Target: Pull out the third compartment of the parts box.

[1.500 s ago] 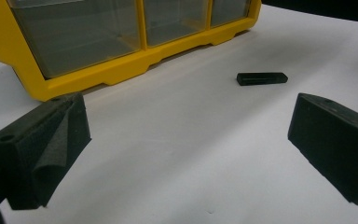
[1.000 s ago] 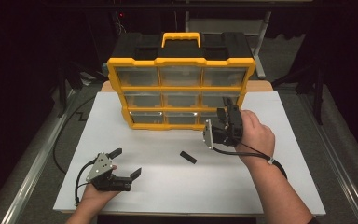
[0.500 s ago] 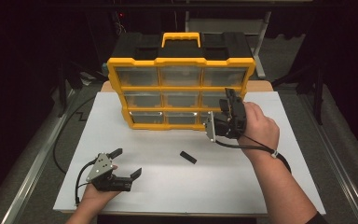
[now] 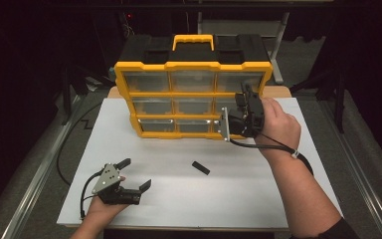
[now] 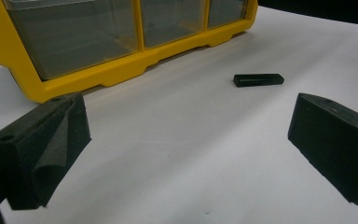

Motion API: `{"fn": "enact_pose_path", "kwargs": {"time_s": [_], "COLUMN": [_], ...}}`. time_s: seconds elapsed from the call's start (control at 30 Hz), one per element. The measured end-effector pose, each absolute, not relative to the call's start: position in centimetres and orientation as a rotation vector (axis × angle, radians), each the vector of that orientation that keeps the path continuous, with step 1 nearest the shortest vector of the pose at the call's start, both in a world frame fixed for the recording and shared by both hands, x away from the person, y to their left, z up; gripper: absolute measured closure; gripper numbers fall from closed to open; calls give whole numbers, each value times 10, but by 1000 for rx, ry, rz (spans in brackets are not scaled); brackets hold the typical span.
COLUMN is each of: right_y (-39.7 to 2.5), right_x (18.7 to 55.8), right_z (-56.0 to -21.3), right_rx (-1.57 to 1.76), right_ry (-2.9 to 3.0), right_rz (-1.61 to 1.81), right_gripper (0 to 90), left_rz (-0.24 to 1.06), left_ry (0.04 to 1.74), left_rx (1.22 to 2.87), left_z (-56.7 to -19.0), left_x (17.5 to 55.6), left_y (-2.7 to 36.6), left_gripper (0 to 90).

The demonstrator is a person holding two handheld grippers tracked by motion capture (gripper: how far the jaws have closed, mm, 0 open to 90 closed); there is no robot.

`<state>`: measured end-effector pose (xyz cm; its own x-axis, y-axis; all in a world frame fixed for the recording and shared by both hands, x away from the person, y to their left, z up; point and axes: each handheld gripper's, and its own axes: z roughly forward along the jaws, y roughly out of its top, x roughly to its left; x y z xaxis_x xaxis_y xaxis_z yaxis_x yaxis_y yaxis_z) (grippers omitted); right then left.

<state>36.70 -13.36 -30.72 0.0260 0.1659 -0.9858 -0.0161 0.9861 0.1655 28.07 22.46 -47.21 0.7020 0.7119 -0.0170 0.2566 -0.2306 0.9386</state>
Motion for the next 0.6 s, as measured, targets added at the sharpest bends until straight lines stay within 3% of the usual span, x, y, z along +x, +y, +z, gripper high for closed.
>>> {"fn": "enact_pose_path", "kwargs": {"time_s": [0.6], "right_y": [-130], "right_x": [386], "right_z": [-291], "right_rx": [95], "right_ry": [1511], "right_rz": [72], "right_gripper": [715], "left_rz": [518], "left_ry": [762], "left_rx": [1806], "left_z": [-472], "left_x": [280], "left_y": [224], "left_gripper": [2]}}
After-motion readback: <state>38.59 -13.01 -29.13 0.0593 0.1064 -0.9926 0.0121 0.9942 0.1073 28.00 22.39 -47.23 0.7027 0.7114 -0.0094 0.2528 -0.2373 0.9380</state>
